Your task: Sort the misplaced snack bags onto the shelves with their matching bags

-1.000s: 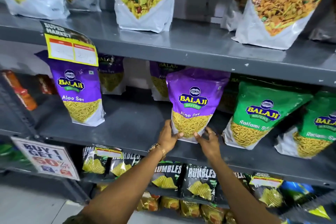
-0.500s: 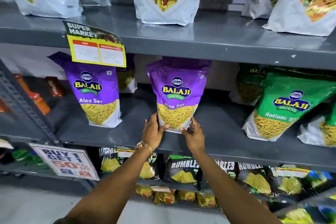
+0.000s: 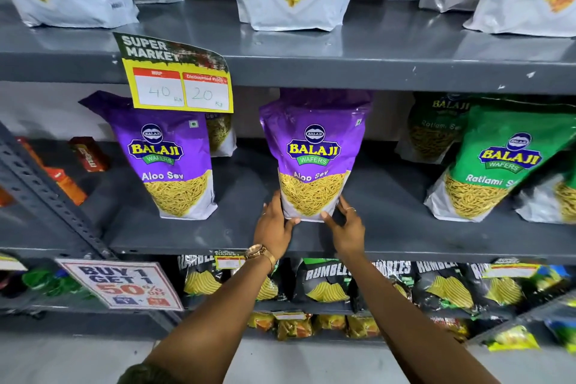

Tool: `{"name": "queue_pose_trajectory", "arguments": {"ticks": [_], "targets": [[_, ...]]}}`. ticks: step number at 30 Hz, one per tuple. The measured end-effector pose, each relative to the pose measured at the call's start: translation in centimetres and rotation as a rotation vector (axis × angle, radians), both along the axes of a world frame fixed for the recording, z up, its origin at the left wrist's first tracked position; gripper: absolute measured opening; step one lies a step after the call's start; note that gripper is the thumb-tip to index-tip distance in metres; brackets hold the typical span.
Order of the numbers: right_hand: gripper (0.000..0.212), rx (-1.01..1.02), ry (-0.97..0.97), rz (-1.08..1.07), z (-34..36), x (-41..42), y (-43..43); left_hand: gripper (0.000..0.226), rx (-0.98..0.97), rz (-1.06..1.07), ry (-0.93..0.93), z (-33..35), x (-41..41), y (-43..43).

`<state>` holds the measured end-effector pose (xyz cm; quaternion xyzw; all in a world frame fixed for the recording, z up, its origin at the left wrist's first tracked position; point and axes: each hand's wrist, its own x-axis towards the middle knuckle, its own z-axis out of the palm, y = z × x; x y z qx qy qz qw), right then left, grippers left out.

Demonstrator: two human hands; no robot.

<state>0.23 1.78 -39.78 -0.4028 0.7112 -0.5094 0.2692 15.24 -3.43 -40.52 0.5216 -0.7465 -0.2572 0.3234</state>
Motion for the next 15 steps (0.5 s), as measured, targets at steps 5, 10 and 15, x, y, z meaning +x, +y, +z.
{"name": "queue_pose_trajectory", "arguments": {"ticks": [5, 10, 15], "targets": [[0.062, 0.041, 0.019, -0.004, -0.8, -0.3, -0.9, 0.067, -0.007, 0.014, -0.019, 0.2, -0.1, 0.2], [0.063, 0.103, 0.037, 0.056, 0.1, -0.1, -0.4, 0.073, 0.048, 0.026, -0.023, 0.3, 0.5, 0.3], [0.082, 0.169, 0.275, 0.256, 1.9, -2.2, 1.0, 0.121, 0.127, 0.063, -0.005, 0.4, 0.2, 0.1]]}}
